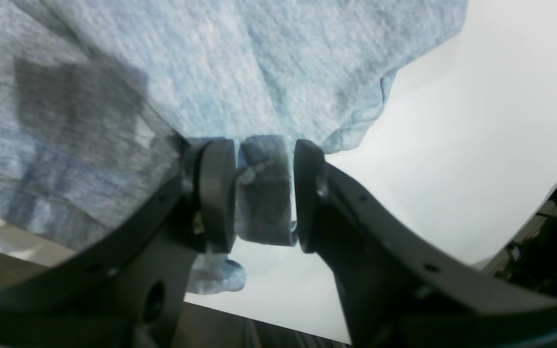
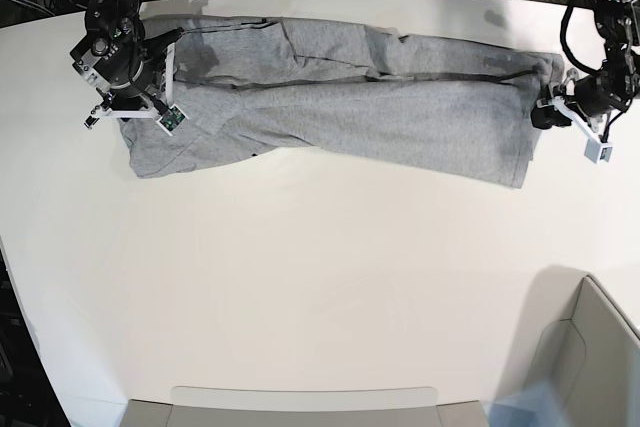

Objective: Fold the T-shirt properly
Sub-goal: 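Lay the folded hem down near the collar with both grippers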

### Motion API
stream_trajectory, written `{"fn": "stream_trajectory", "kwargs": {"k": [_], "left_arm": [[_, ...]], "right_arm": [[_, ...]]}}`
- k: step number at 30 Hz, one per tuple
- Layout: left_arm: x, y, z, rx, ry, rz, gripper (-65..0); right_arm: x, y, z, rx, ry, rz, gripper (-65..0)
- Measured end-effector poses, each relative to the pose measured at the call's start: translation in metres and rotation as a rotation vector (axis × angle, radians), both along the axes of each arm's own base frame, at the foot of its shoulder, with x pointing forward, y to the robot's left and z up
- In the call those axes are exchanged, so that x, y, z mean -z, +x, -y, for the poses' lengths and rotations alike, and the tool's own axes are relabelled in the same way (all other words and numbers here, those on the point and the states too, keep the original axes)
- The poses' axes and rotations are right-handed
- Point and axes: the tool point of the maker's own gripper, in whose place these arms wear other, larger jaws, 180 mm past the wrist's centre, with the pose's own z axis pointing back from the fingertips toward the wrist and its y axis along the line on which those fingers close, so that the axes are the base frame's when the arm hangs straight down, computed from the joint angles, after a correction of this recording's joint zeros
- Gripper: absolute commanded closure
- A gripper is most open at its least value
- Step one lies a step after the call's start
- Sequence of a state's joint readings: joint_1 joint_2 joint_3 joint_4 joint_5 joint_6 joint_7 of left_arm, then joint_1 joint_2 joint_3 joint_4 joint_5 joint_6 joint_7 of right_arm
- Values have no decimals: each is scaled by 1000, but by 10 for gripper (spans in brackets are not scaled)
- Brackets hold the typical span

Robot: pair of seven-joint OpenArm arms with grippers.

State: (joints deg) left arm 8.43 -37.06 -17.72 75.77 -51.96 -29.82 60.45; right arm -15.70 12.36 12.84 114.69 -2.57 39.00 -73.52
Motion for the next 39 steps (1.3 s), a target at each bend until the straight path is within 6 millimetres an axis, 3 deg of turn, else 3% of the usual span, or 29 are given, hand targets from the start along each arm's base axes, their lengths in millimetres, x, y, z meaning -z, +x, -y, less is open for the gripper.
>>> {"fn": "stream_trajectory", "kwargs": {"k": [5,14,21,28,32,36,39], "left_arm": [[7,-6,-15,18,109,-38,-245],[5,-2,-18,13,130,-10,-245],[22,-12,-11,25,99,-42,-278],[23,-13,-9,60,88,-40,-279],[21,-16,8,134,18,-28,-267],[23,-17,12,144,2,-32,-256],[23,-17,13,146,2,-32,-210]], "right_arm": [[0,0,0,0,-1,0,-209],[0,0,0,0,0,0,-209],[-1,2,0,1,0,6,-209],[-3,3,7,-2,-24,7,-209],[-3,3,6,-3,-20,7,-209],[-3,3,6,-2,-22,6,-209],[-3,3,6,-3,-20,7,-209]]}}
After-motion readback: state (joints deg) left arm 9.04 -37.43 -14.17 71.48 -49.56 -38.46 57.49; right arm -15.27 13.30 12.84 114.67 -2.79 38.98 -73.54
